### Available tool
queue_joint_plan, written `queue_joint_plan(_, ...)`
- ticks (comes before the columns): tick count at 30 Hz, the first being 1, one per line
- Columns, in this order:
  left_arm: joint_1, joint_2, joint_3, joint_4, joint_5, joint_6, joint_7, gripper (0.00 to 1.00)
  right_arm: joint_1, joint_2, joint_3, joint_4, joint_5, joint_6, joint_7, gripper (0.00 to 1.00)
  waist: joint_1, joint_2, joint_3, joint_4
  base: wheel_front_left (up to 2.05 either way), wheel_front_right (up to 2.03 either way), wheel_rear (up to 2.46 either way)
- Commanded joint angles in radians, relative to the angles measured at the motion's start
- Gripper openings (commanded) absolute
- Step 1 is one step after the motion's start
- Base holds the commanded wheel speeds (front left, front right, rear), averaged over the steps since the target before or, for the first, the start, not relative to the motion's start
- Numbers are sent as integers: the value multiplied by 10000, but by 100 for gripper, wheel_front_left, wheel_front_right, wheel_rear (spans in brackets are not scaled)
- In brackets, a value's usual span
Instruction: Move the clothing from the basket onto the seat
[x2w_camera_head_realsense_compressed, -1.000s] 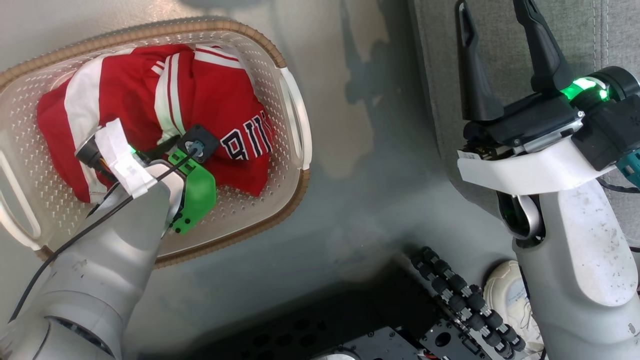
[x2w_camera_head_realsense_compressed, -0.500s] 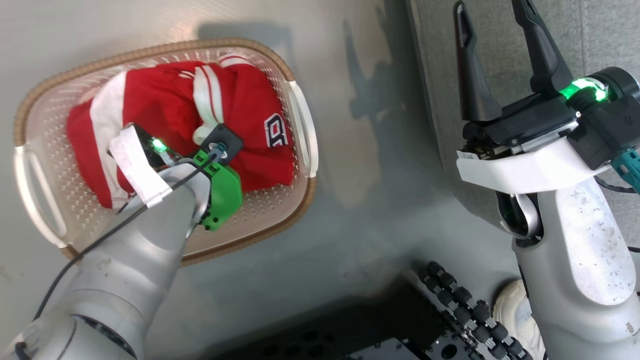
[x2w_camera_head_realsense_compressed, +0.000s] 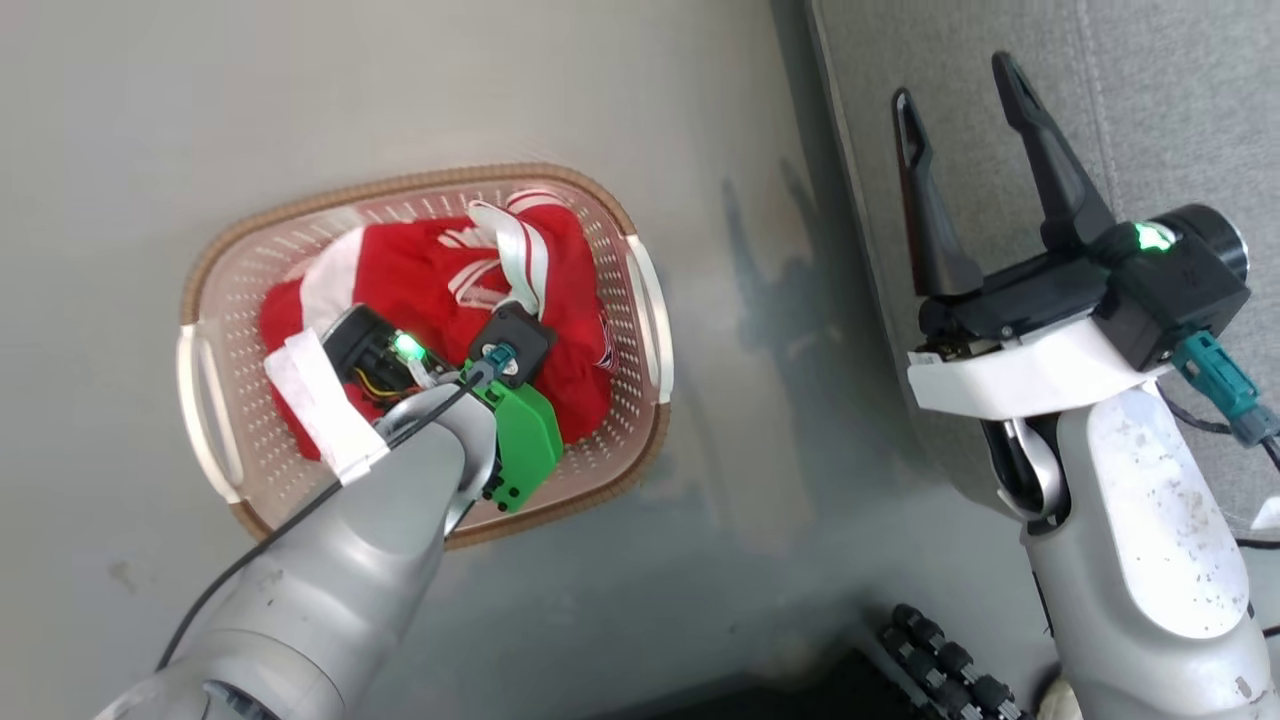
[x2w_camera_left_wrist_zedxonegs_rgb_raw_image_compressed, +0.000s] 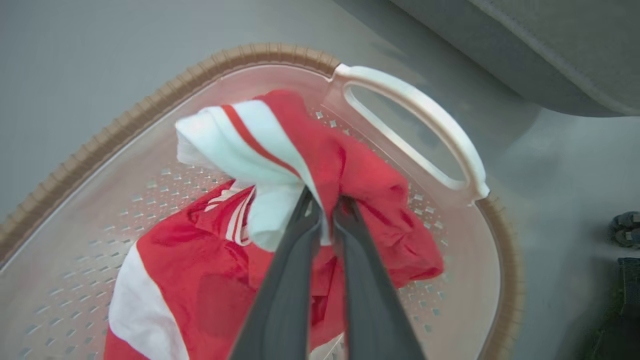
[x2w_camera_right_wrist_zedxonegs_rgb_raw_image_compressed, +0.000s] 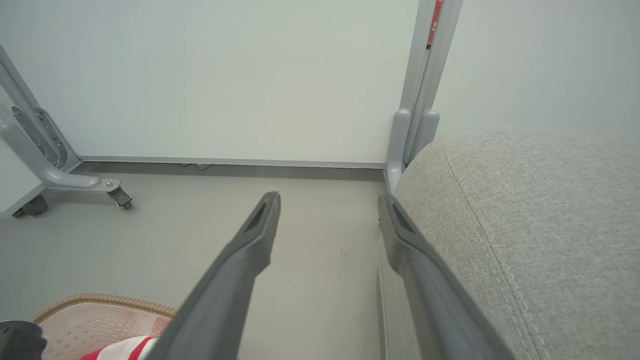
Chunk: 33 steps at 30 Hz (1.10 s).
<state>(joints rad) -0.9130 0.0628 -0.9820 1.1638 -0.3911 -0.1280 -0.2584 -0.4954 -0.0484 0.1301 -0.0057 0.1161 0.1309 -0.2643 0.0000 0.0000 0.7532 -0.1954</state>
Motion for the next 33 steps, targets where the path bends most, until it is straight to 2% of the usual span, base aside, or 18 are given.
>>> queue_joint_plan(1, 208, -4, 25, -219, -174, -35, -81, 0, 260, -36, -60, 80, -66, -3, -4, 100, 0, 0, -988, 482, 0, 0, 0)
queue_joint_plan(8, 1022, 328, 674, -1769, -443, -35, -71, 0, 908, -38, -271, 284, -188, -3, -4, 100, 0, 0, -2186, 851, 0, 0, 0)
queue_joint_plan(19, 2424, 674, 2395, -4175, 64, 95, -63, 0, 1848, -36, -375, 440, -235, -3, -4, 100, 0, 0, -3684, 1258, 0, 0, 0)
queue_joint_plan(33, 3590, 504, 4279, -6926, 770, 35, -62, 0, 2790, -36, -379, 596, -45, -3, -4, 100, 0, 0, -5323, 1454, 0, 0, 0)
